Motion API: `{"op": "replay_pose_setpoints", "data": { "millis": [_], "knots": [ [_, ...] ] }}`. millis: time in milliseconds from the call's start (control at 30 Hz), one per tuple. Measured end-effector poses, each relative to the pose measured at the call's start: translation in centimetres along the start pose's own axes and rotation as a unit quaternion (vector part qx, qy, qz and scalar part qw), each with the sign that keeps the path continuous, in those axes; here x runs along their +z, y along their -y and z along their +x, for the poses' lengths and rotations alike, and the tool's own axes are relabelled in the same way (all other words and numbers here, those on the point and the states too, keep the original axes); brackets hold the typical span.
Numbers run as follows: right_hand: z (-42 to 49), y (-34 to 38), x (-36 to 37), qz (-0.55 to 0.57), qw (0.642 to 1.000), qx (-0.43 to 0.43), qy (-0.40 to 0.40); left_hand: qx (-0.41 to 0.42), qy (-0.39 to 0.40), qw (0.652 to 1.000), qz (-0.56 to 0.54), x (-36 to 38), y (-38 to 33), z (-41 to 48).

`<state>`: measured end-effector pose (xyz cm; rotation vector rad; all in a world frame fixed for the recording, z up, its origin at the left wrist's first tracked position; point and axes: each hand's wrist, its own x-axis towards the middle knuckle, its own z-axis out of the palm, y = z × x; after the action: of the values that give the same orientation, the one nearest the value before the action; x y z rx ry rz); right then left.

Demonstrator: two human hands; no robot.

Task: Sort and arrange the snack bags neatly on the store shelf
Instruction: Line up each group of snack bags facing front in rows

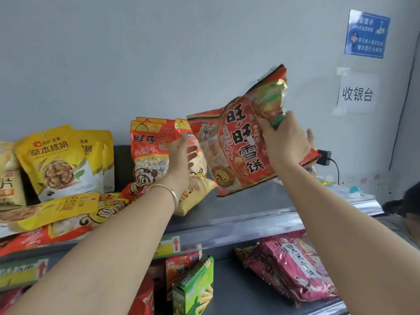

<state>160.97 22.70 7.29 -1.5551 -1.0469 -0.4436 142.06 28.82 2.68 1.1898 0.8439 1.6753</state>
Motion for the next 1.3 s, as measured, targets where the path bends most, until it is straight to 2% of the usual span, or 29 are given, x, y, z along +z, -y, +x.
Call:
{"op": "replay_pose_setpoints", "data": {
  "millis": [100, 167, 367, 533, 667, 867, 933, 1100, 1300],
  "knots": [
    [-0.5, 0.3, -0.4, 0.168, 0.975, 0.134, 0.060, -0.029, 0.072, 0.993, 0.084, -0.7, -0.6, -1.4],
    [-2.0, 0.8, -0.1, 0.199, 0.963, 0.163, 0.086, -0.032, 0.105, 0.986, 0.126, -1.9, -0.6, -2.1],
    [-7.7, 6.4, 2.0, 0.258, 0.936, 0.205, 0.127, 0.024, 0.053, 0.985, 0.164, -10.3, -3.4, -4.0],
    [-14.3, 15.3, 3.4, 0.333, 0.906, 0.179, 0.188, 0.078, -0.060, 0.980, 0.175, -20.9, -7.9, -7.4],
    [-21.4, 23.7, 4.3, 0.405, 0.845, 0.191, 0.293, 0.105, -0.149, 0.962, 0.203, -32.1, -12.1, -11.3],
    [-33.0, 35.4, 4.3, 0.517, 0.684, 0.220, 0.465, 0.110, -0.259, 0.929, 0.239, -47.4, -17.9, -18.4],
    [-36.1, 38.8, 4.2, 0.522, 0.649, 0.207, 0.513, 0.096, -0.284, 0.923, 0.242, -51.4, -19.5, -20.5],
    [-42.4, 46.8, 4.6, 0.530, 0.593, 0.185, 0.578, 0.079, -0.331, 0.907, 0.247, -60.6, -22.2, -24.3],
    [-50.4, 55.5, 7.3, 0.513, 0.576, 0.173, 0.612, 0.029, -0.387, 0.885, 0.258, -71.1, -24.7, -25.4]
  ]
}}
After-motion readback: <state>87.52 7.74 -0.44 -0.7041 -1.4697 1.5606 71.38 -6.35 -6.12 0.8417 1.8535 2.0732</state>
